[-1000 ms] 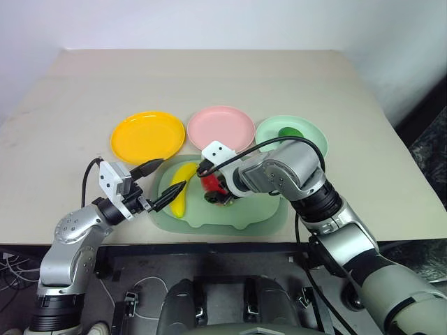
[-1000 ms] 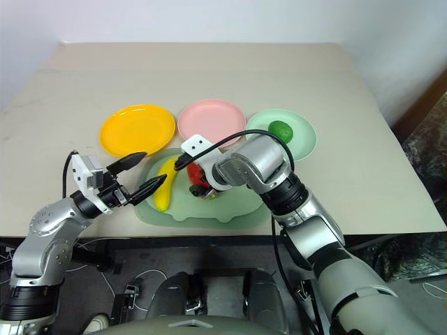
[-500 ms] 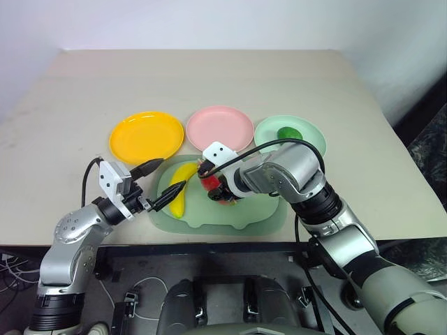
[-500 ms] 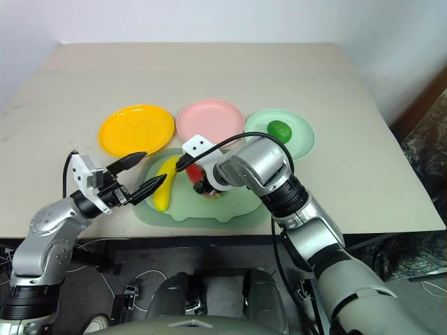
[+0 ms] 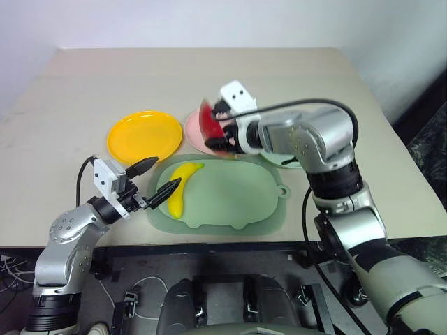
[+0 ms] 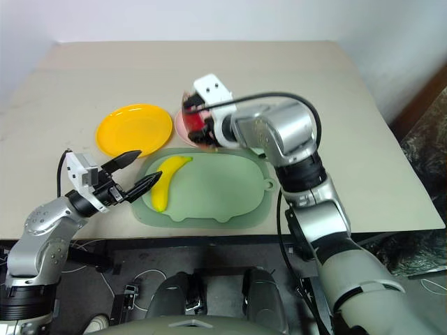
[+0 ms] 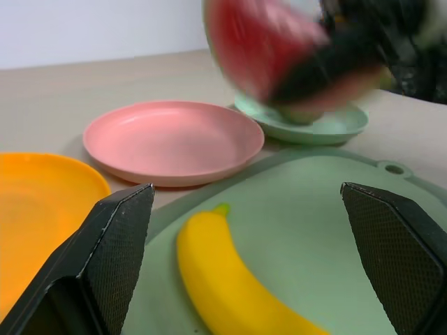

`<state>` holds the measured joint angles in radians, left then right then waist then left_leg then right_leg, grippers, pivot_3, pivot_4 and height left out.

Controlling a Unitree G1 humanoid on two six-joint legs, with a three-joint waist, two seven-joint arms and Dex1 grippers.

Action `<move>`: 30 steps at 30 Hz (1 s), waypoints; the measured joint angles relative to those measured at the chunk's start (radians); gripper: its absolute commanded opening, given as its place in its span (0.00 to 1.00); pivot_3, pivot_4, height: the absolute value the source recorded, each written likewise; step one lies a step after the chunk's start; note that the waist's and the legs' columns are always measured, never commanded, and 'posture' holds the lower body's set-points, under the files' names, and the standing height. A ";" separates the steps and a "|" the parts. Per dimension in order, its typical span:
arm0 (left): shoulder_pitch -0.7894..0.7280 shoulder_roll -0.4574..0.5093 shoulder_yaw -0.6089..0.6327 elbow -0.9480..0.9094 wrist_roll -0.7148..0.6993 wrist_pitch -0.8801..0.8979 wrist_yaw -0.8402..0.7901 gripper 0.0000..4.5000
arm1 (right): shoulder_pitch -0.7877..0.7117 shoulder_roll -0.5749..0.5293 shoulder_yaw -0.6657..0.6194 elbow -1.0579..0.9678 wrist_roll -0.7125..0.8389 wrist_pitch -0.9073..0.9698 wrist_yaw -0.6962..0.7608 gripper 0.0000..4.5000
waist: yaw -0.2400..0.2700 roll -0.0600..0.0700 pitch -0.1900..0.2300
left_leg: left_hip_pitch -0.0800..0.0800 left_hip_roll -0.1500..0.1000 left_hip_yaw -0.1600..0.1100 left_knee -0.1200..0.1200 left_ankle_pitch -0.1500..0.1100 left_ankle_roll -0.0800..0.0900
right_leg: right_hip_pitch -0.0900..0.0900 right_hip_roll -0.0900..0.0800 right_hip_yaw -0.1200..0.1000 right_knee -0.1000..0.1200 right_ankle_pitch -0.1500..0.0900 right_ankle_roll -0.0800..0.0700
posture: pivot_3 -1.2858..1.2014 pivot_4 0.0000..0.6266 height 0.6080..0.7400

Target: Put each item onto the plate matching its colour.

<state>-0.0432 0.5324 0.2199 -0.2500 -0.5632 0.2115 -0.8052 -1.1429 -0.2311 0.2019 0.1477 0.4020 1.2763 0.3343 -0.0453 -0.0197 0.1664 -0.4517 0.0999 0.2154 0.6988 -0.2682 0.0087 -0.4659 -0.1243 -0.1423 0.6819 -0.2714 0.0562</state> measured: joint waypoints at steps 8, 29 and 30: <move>0.012 -0.007 0.002 -0.009 0.004 -0.003 0.017 1.00 | -0.155 0.096 -0.016 0.724 -0.191 -0.490 -0.027 0.56 | -0.001 0.000 0.000 | -0.007 0.000 0.002 0.001 0.001 -0.001 | -0.006 0.000 0.000 0.001 0.000 0.000 | 0.52 0.24 0.66; 0.070 -0.024 0.023 -0.052 0.028 -0.030 0.075 1.00 | -0.213 0.120 -0.147 0.870 -0.280 -0.694 0.130 1.00 | -0.001 0.001 0.001 | -0.009 0.001 0.000 0.001 0.001 -0.002 | -0.009 0.001 0.000 0.002 0.000 0.000 | 0.52 0.24 0.66; 0.071 -0.029 0.023 -0.060 0.027 -0.030 0.080 1.00 | -0.169 0.108 -0.154 0.749 -0.265 -0.682 0.150 1.00 | 0.000 0.000 0.000 | -0.009 0.001 -0.001 0.001 0.002 -0.002 | -0.008 0.001 0.000 0.002 0.000 0.000 | 0.52 0.24 0.66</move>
<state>0.0279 0.5034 0.2431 -0.3101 -0.5364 0.1816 -0.7254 -1.3115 -0.1229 0.0477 0.8968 0.1368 0.5941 0.4839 -0.0453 -0.0192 0.1668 -0.4610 0.1008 0.2144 0.7001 -0.2667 0.0071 -0.4740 -0.1229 -0.1422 0.6838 -0.2715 0.0563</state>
